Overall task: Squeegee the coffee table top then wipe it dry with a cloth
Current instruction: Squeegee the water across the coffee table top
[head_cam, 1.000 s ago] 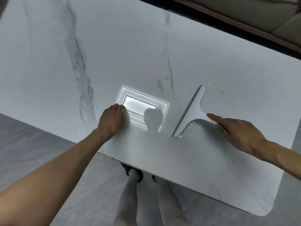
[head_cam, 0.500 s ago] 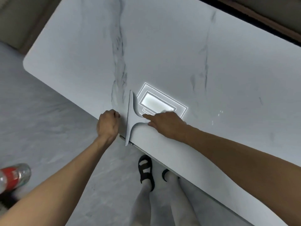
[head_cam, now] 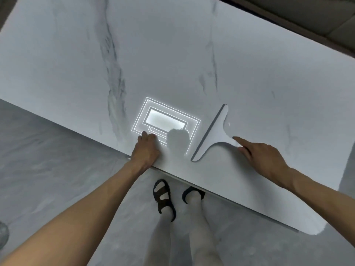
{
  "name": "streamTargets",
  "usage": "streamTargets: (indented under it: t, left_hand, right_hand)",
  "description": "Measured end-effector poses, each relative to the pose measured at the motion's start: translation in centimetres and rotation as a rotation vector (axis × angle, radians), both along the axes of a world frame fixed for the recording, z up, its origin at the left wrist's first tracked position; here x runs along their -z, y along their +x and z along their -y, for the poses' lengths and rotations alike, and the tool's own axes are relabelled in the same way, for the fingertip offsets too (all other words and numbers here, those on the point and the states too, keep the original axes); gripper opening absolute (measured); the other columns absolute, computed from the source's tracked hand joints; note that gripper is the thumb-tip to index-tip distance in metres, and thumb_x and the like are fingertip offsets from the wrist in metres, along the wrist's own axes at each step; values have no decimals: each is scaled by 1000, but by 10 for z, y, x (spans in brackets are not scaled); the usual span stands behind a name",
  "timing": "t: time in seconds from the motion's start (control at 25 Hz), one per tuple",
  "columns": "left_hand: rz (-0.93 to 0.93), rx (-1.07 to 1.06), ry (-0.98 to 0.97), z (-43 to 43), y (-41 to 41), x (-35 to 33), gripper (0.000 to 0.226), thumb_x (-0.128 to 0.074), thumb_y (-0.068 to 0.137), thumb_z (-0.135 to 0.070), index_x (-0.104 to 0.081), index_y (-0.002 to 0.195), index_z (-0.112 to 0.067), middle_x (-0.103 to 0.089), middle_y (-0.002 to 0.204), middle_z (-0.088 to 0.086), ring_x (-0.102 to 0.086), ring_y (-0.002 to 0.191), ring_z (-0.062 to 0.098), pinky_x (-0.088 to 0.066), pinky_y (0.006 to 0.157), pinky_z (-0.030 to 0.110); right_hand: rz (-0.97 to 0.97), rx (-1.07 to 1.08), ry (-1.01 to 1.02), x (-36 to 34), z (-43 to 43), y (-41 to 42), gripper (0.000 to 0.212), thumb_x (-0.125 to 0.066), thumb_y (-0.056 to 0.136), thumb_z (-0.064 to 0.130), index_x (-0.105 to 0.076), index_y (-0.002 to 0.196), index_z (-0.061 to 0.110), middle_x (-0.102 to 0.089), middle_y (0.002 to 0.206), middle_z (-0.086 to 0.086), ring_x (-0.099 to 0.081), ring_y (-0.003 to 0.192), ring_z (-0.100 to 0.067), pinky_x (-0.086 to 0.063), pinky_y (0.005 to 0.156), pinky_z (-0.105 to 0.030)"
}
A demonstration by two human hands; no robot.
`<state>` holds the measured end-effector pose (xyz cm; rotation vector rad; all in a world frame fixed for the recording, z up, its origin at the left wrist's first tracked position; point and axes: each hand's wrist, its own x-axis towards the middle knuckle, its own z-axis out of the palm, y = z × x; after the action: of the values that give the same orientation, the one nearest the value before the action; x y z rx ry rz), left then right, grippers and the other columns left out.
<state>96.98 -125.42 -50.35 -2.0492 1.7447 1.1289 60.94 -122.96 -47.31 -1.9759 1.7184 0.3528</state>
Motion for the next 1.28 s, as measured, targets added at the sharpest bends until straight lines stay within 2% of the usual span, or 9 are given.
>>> streamTargets:
  t: [0.12,0.2,0.4,0.48,0.64,0.8,0.96,1.12,1.28]
  left_hand:
    - [-6,-28,-26,-3,0,-6,46,-46,84,-3,-47,130,-8,-49,132,11,-49,119,30,-45,95,40]
    - [-54,-107,-63,-5,9,-11,43,-45,85,-6,-53,126,-14,-59,123,6,-57,108,28,-50,87,39]
    - [-72,-227,-159,-17,50,-13,17,-56,85,-11,-68,95,-17,-69,87,3,-62,77,22,-44,64,26]
    - [-24,-263,-163,-22,58,-10,17,-52,88,-15,-67,96,-17,-70,87,4,-63,79,25,-49,68,30]
    - [34,-239,-251,-32,53,2,32,-46,89,-7,-56,119,-11,-65,115,9,-60,107,30,-47,87,35]
    - [-7,-151,-238,-49,14,8,46,-47,82,5,-49,127,-5,-55,124,12,-54,114,28,-42,86,28]
    - [19,184,-237,-66,-35,6,48,-48,81,2,-44,129,1,-43,132,16,-42,123,28,-35,105,30]
    - [18,231,-197,-73,-77,0,48,-51,77,3,-46,125,1,-44,129,19,-43,118,32,-38,98,35]
    - [35,185,-226,-78,-96,-6,49,-51,77,5,-46,126,3,-41,132,21,-42,122,34,-39,101,35]
  right_hand:
    - [-65,60,5,-15,-24,-31,44,-24,101,50,-35,143,46,-71,108,8,-66,90,-26,-41,65,-32]
    - [-67,58,4,-23,-28,-27,43,-21,100,52,-33,142,47,-70,111,9,-66,94,-26,-45,69,-34]
    - [114,-55,5,-19,-8,72,43,-24,100,53,-31,142,49,-68,122,5,-63,108,-28,-48,81,-38]
    - [188,-190,43,-6,-7,127,43,-27,101,51,-32,143,46,-69,115,2,-64,105,-28,-48,81,-37]
    - [198,-346,23,20,-28,179,42,-33,103,44,-38,144,37,-69,87,-3,-65,78,-28,-52,67,-38]
    - [193,-238,51,26,-52,113,43,-31,102,47,-33,145,42,-67,91,0,-65,82,-24,-52,72,-39]
    - [89,-138,101,10,-77,11,45,-23,100,53,-27,145,51,-67,105,8,-64,96,-19,-48,76,-34]
    - [-24,-72,117,-12,-90,-66,46,-21,99,53,-27,145,52,-67,108,13,-65,98,-19,-47,74,-32]
    - [68,-130,99,-18,-91,-69,46,-24,99,52,-29,144,52,-64,94,12,-64,88,-18,-40,68,-29]
